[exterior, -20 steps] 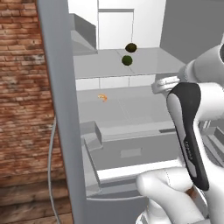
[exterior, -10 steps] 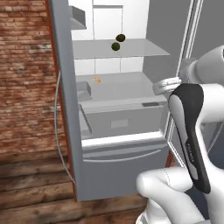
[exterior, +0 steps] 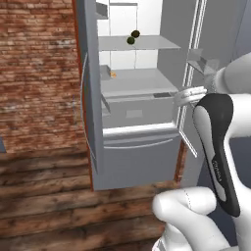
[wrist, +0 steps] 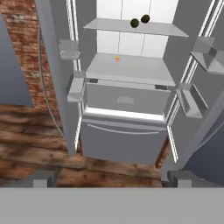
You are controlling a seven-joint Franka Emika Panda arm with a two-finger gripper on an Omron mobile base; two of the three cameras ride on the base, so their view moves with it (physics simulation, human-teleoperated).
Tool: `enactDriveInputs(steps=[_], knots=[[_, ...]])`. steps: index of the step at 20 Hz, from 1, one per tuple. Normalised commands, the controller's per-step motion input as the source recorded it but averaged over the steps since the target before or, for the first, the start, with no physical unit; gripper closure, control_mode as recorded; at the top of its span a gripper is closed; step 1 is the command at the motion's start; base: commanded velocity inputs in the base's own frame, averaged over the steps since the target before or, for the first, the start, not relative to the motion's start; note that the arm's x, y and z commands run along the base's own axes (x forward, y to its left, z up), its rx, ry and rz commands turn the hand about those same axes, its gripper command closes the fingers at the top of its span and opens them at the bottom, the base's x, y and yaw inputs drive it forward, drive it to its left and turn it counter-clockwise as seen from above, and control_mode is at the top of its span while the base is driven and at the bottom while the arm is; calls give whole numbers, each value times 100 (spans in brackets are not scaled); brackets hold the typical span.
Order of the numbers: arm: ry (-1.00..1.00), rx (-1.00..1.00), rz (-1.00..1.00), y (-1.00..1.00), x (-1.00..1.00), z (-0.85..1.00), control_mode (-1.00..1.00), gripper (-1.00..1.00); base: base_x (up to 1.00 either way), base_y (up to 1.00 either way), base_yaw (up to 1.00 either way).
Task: Transport the fish and lime to the fridge. Place the fish on the rack containing meat and place the lime on the rack containing the vegetable, ensuring meats and vegetables are on different racks.
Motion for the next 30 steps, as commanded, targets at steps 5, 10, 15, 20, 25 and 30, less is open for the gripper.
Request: enactDriveInputs(steps=[5, 10, 15, 20, 25, 30], knots=[[0, 0, 0, 0, 0, 0, 100, -100, -69, 100, 29], [0, 0, 0, 0, 0, 0, 100, -100, -11, 89, 76], [0, 0, 0, 0, 0, 0, 100, -100, 0, 59, 89], [0, 0, 0, 0, 0, 0, 100, -100, 0, 53, 92], [0, 0, 0, 0, 0, 0, 100, -100, 7, 8, 93], [0, 0, 0, 0, 0, 0, 100, -100, 10, -29, 85]])
